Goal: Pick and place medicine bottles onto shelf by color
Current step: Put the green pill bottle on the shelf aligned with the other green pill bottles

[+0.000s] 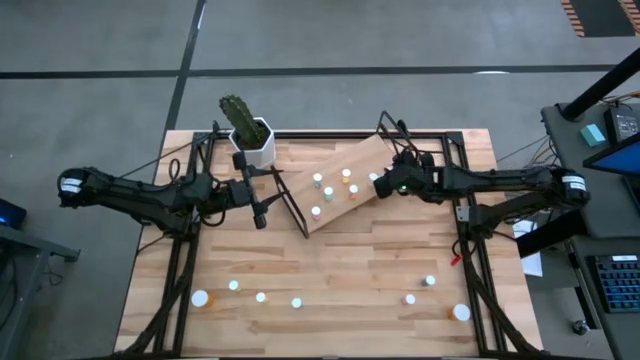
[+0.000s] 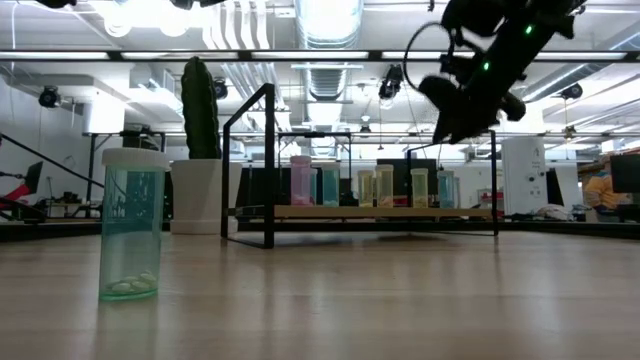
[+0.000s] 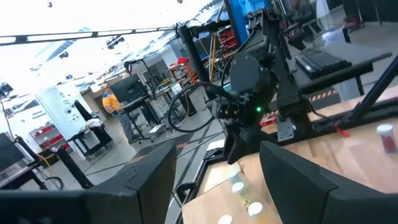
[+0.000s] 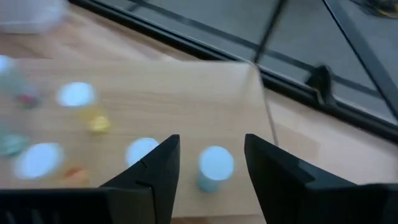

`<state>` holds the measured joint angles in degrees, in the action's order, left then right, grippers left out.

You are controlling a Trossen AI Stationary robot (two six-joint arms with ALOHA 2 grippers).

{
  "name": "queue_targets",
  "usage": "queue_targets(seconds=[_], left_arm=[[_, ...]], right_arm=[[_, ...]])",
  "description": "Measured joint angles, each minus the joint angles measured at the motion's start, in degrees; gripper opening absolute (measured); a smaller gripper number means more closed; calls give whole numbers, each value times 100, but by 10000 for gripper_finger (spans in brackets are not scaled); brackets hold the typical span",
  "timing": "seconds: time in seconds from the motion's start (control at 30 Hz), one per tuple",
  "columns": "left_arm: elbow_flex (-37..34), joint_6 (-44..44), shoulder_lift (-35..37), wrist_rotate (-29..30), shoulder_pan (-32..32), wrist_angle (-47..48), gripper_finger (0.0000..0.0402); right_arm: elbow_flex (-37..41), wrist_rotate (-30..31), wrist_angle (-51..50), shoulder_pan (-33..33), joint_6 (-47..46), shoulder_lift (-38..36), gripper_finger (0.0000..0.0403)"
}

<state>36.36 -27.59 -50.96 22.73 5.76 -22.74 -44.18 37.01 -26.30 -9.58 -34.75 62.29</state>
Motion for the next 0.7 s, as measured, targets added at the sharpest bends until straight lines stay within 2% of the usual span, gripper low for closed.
queue_targets(seconds=[0.1,0.27,0.33,0.53,0.7], left_arm=[[2,439,-2,-196,-2,-187,215],[7,1355,-114,-1033,34,-424,215],[14,1636,-248,-1179,111,-803,215],[61,2523,-596,-1192,516,-1308,215],[776,2553,-969,-1195,756,-1126,215]], right_arm=[[-107,-223,7,215,429,-343,164],[-164,-299,6,893,1135,-813,152],[-164,-297,10,1196,1358,-957,147],[-162,-298,271,1883,2237,-1296,134],[-162,-495,830,2207,3314,-1536,129]])
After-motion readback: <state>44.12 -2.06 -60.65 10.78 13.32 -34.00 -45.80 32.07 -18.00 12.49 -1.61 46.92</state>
